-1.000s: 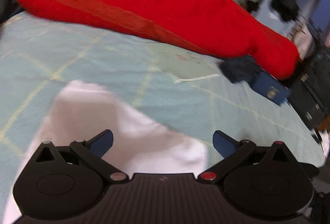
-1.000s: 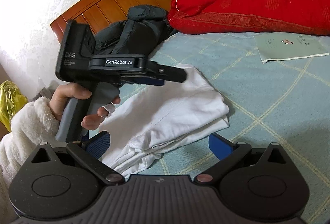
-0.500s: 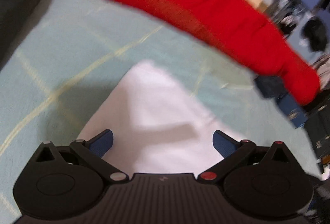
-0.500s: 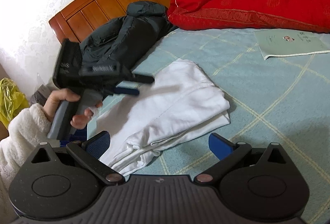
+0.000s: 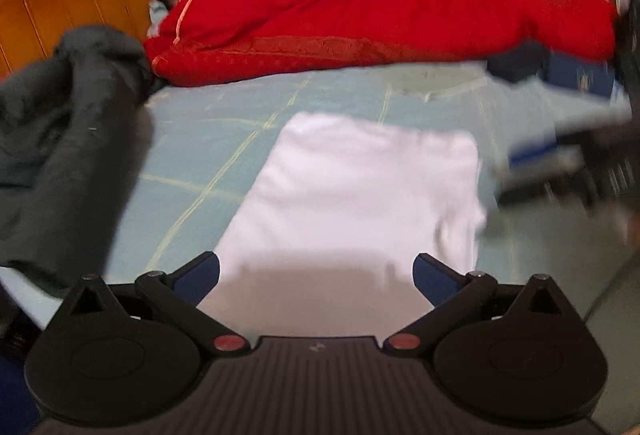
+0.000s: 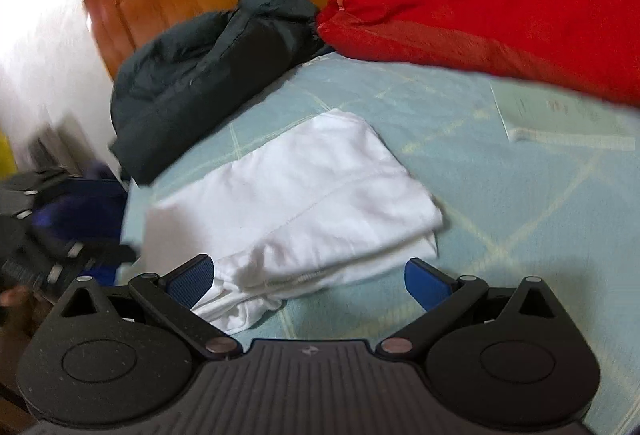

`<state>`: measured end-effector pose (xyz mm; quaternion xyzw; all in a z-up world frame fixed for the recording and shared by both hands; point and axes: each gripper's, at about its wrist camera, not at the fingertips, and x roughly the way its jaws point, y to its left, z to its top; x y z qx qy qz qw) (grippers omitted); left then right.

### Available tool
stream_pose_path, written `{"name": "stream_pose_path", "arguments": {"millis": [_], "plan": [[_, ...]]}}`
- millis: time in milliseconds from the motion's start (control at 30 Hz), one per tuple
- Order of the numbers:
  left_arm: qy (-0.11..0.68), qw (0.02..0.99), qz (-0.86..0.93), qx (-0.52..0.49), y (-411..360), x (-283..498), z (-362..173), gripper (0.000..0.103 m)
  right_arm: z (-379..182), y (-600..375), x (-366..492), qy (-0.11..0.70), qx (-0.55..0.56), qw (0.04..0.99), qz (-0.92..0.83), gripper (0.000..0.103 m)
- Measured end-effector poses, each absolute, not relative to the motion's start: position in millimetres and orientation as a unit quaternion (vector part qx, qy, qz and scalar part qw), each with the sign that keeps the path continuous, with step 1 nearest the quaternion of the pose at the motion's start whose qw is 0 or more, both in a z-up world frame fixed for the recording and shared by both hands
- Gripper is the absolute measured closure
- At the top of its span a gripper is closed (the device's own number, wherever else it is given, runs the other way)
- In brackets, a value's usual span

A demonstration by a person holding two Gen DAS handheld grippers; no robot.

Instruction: Fold clothes

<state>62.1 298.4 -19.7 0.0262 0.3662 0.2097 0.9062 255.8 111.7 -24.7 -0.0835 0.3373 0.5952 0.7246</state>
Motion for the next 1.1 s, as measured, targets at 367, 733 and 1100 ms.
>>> {"name": "stream_pose_path", "arguments": {"millis": [367, 733, 1100], "plan": [[0.334, 0.911, 0.24, -0.026, 291, 21, -37, 0.001, -18, 191, 227, 0.233, -0.245, 0.692, 0.639, 0.0], [0.326, 0.923, 0.204, -0.019, 281, 13, -48, 0.001, -38, 167, 222, 0.263, -0.267, 0.697, 0.612, 0.0], [0.325, 0.921, 0.211, -0.04, 289, -2, -47, 0.001, -39, 179, 178, 0.241, -0.31, 0.676, 0.624, 0.0]]}}
